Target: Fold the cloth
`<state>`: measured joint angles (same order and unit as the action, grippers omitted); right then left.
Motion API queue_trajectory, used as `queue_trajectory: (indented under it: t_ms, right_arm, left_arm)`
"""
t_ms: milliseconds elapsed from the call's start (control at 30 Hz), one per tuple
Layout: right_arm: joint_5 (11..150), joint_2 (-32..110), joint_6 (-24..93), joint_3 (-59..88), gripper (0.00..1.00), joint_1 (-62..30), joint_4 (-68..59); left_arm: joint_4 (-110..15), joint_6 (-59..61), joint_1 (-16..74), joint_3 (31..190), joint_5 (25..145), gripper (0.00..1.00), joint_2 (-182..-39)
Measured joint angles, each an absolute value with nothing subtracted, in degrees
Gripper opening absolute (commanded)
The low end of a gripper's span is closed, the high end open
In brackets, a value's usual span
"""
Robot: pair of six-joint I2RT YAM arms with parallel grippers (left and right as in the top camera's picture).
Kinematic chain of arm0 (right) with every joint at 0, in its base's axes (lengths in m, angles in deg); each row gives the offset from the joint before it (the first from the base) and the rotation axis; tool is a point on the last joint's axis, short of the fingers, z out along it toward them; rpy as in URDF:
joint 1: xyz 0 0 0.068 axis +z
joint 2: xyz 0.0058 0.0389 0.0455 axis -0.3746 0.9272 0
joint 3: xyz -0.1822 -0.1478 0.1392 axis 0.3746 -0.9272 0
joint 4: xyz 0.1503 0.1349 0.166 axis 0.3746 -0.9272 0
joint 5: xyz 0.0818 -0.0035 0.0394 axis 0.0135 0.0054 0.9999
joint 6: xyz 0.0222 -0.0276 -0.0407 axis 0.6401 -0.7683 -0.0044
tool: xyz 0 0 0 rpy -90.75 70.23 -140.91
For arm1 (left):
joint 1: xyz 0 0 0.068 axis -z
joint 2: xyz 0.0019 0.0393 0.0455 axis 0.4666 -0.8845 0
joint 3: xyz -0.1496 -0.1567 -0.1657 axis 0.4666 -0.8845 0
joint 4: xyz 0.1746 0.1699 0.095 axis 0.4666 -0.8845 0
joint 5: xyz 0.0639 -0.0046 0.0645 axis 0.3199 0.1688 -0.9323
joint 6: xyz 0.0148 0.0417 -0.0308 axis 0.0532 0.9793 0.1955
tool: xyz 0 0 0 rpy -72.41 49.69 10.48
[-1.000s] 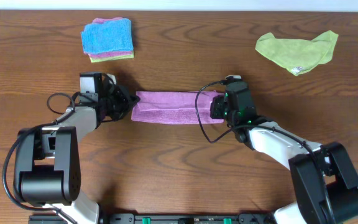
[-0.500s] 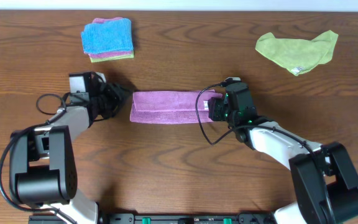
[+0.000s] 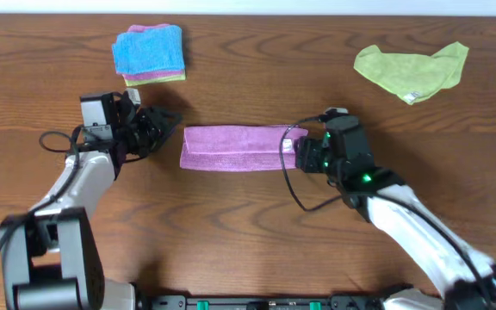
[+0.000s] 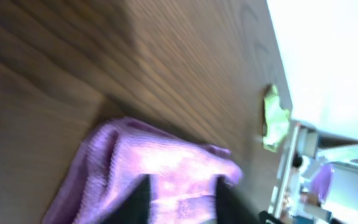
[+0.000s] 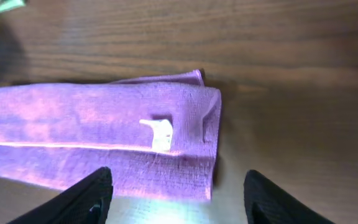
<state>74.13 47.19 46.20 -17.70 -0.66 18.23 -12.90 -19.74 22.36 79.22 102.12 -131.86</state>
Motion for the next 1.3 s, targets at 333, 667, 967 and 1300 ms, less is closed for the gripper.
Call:
queue_trajectory:
  t_ms: [333,667,967,1300]
  right_arm:
    - [77.6,41.2,54.9,-17.7,0.80,-0.7,8.8]
    - [79.6,46.6,59.7,-17.7,0.79,-0.7,10.7]
    - [80.8,49.9,62.9,-17.7,0.79,-0.7,13.6]
    - [81.8,54.7,65.1,-17.7,0.77,-0.7,16.9]
  left_arm:
    - [-14.3,-19.8,32.5,79.3,93.5,0.06,-130.7]
    - [-14.2,-18.4,36.9,79.3,81.2,0.06,-135.8]
    - [-14.0,-17.2,36.9,79.3,76.4,0.06,-141.0]
    - [-13.9,-16.6,36.9,79.7,76.3,0.06,-142.0]
